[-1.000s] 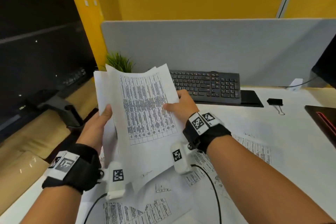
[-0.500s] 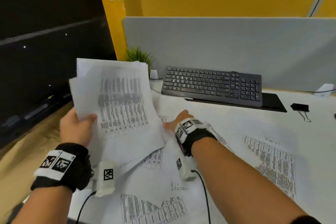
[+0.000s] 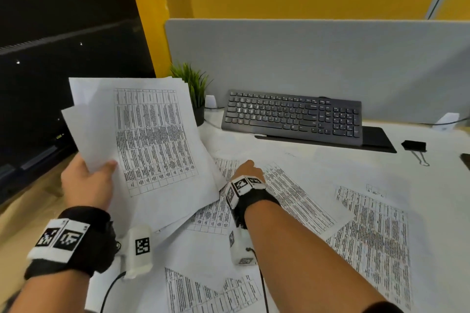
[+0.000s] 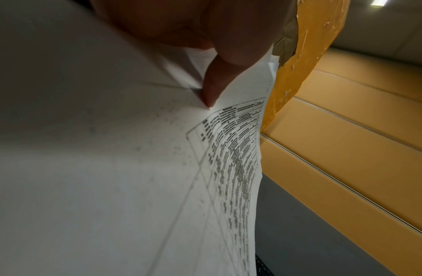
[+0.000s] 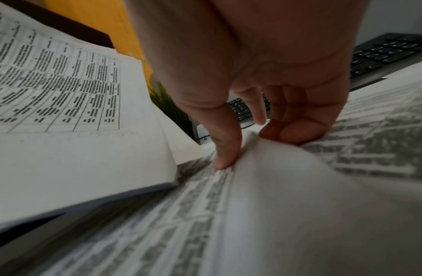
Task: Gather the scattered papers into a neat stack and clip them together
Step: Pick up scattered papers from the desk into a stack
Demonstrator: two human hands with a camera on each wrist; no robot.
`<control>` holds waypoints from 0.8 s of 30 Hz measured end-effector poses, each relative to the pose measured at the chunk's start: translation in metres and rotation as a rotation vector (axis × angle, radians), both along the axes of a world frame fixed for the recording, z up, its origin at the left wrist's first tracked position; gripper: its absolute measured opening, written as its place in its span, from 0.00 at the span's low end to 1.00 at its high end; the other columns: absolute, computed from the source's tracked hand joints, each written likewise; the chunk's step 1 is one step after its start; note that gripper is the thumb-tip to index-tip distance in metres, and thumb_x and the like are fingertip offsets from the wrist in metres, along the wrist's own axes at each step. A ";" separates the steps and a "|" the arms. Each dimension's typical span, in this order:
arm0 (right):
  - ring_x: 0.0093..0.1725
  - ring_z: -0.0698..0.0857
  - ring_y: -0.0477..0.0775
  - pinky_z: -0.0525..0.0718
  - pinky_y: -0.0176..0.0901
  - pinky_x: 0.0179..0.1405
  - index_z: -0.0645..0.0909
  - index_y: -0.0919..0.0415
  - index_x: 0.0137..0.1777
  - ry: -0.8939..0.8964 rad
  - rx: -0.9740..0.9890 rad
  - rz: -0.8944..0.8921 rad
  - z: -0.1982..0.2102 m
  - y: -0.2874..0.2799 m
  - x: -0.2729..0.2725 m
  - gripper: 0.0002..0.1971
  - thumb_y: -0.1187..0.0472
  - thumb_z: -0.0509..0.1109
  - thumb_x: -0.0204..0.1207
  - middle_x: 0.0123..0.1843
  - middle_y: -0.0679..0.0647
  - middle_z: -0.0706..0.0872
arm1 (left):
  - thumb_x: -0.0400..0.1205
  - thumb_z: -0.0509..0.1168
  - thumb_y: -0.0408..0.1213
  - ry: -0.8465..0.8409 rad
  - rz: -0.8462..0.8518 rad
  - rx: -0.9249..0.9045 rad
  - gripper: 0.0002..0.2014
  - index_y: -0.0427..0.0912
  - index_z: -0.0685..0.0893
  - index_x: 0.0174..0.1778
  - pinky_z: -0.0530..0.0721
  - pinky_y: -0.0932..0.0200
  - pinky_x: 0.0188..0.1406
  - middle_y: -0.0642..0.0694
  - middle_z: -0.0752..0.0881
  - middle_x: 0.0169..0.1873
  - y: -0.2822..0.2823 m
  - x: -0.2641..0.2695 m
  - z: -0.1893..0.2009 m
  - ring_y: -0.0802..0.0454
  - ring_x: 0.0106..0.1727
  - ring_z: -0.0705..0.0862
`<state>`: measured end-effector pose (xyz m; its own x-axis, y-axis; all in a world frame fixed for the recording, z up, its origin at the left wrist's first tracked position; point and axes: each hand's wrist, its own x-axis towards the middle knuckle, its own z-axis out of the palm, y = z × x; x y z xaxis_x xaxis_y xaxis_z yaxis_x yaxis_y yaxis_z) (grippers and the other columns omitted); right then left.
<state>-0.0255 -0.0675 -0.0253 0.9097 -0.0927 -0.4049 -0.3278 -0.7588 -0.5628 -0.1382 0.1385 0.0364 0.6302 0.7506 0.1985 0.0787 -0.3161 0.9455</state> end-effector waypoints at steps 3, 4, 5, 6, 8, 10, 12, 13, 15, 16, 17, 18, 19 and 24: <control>0.67 0.78 0.68 0.78 0.59 0.66 0.67 0.68 0.70 -0.013 0.037 -0.031 0.001 0.000 -0.001 0.24 0.59 0.65 0.77 0.69 0.67 0.76 | 0.80 0.65 0.32 -0.007 0.008 0.014 0.17 0.40 0.79 0.65 0.75 0.46 0.59 0.43 0.82 0.55 0.002 0.001 0.001 0.46 0.54 0.79; 0.67 0.79 0.67 0.78 0.56 0.66 0.70 0.67 0.70 -0.020 0.054 -0.042 0.000 -0.003 0.001 0.22 0.58 0.64 0.78 0.69 0.66 0.77 | 0.79 0.65 0.33 -0.004 0.015 0.028 0.16 0.41 0.79 0.64 0.76 0.44 0.60 0.42 0.83 0.55 0.003 0.001 0.002 0.44 0.55 0.80; 0.66 0.80 0.65 0.78 0.48 0.62 0.73 0.66 0.69 -0.033 0.078 -0.046 0.001 -0.008 0.004 0.21 0.58 0.65 0.78 0.68 0.64 0.79 | 0.78 0.66 0.33 -0.001 0.023 0.034 0.16 0.42 0.80 0.63 0.77 0.41 0.62 0.40 0.84 0.56 0.003 0.002 0.002 0.42 0.55 0.81; 0.66 0.80 0.63 0.77 0.41 0.54 0.75 0.65 0.68 -0.046 0.085 -0.038 0.006 -0.016 0.006 0.19 0.59 0.65 0.79 0.68 0.61 0.80 | 0.78 0.66 0.34 0.000 0.026 0.029 0.17 0.42 0.80 0.63 0.77 0.39 0.62 0.40 0.84 0.57 0.003 0.002 0.003 0.42 0.56 0.81; 0.68 0.79 0.59 0.77 0.34 0.42 0.76 0.63 0.69 -0.047 0.059 -0.013 0.017 -0.038 0.011 0.18 0.61 0.63 0.81 0.70 0.60 0.79 | 0.78 0.66 0.34 0.004 0.021 0.021 0.18 0.42 0.79 0.65 0.77 0.38 0.63 0.41 0.84 0.57 0.001 0.003 0.003 0.42 0.55 0.81; 0.69 0.78 0.61 0.79 0.31 0.40 0.76 0.62 0.69 -0.023 -0.032 -0.002 0.032 -0.064 0.014 0.19 0.60 0.66 0.79 0.70 0.62 0.77 | 0.79 0.66 0.33 -0.002 -0.001 0.020 0.18 0.42 0.79 0.65 0.77 0.39 0.62 0.41 0.83 0.56 -0.004 0.006 0.002 0.44 0.55 0.80; 0.67 0.77 0.66 0.81 0.46 0.58 0.78 0.62 0.65 -0.011 -0.237 0.059 0.043 -0.086 0.010 0.22 0.59 0.73 0.71 0.67 0.63 0.77 | 0.79 0.65 0.32 -0.003 -0.022 0.020 0.17 0.41 0.79 0.64 0.77 0.41 0.61 0.39 0.83 0.57 -0.010 0.010 0.002 0.44 0.55 0.80; 0.66 0.78 0.66 0.80 0.52 0.61 0.79 0.61 0.63 0.020 -0.301 0.087 0.044 -0.094 0.007 0.24 0.59 0.76 0.66 0.65 0.62 0.77 | 0.79 0.65 0.31 0.003 -0.033 0.022 0.16 0.39 0.79 0.64 0.76 0.43 0.60 0.37 0.83 0.58 -0.012 0.012 0.001 0.44 0.55 0.80; 0.67 0.78 0.65 0.78 0.56 0.63 0.77 0.60 0.63 0.067 -0.332 0.129 0.040 -0.107 0.002 0.27 0.61 0.77 0.62 0.66 0.59 0.77 | 0.80 0.66 0.30 0.015 -0.054 0.029 0.16 0.36 0.79 0.64 0.75 0.47 0.58 0.34 0.83 0.60 -0.018 0.017 0.000 0.42 0.56 0.80; 0.68 0.75 0.66 0.76 0.59 0.64 0.73 0.60 0.66 0.068 -0.341 0.122 0.037 -0.110 -0.001 0.29 0.61 0.76 0.63 0.67 0.60 0.75 | 0.80 0.66 0.30 0.020 -0.062 0.032 0.16 0.35 0.79 0.64 0.74 0.48 0.58 0.33 0.83 0.60 -0.022 0.019 0.000 0.40 0.58 0.80; 0.70 0.72 0.67 0.74 0.62 0.66 0.69 0.61 0.68 0.053 -0.347 0.110 0.034 -0.111 -0.002 0.32 0.61 0.75 0.64 0.68 0.62 0.72 | 0.80 0.66 0.30 0.027 -0.062 0.029 0.16 0.35 0.79 0.64 0.74 0.47 0.58 0.33 0.83 0.60 -0.025 0.020 -0.001 0.38 0.59 0.81; 0.71 0.70 0.68 0.73 0.64 0.67 0.65 0.61 0.69 0.043 -0.362 0.114 0.032 -0.113 -0.003 0.33 0.61 0.75 0.65 0.69 0.63 0.70 | 0.80 0.65 0.31 0.032 -0.059 0.027 0.16 0.36 0.79 0.64 0.75 0.47 0.58 0.34 0.83 0.60 -0.028 0.021 -0.001 0.37 0.60 0.81; 0.71 0.70 0.68 0.72 0.65 0.67 0.63 0.61 0.69 0.039 -0.372 0.113 0.031 -0.114 -0.003 0.35 0.61 0.76 0.64 0.69 0.63 0.70 | 0.80 0.65 0.31 0.036 -0.058 0.026 0.16 0.36 0.79 0.65 0.75 0.47 0.58 0.34 0.83 0.60 -0.030 0.022 -0.001 0.36 0.60 0.81; 0.71 0.72 0.70 0.68 0.65 0.69 0.59 0.61 0.72 0.010 -0.385 0.139 0.032 -0.120 -0.006 0.40 0.65 0.77 0.63 0.70 0.64 0.72 | 0.80 0.65 0.30 0.019 -0.070 0.010 0.17 0.37 0.79 0.65 0.76 0.45 0.60 0.36 0.83 0.59 -0.037 0.022 0.001 0.38 0.59 0.81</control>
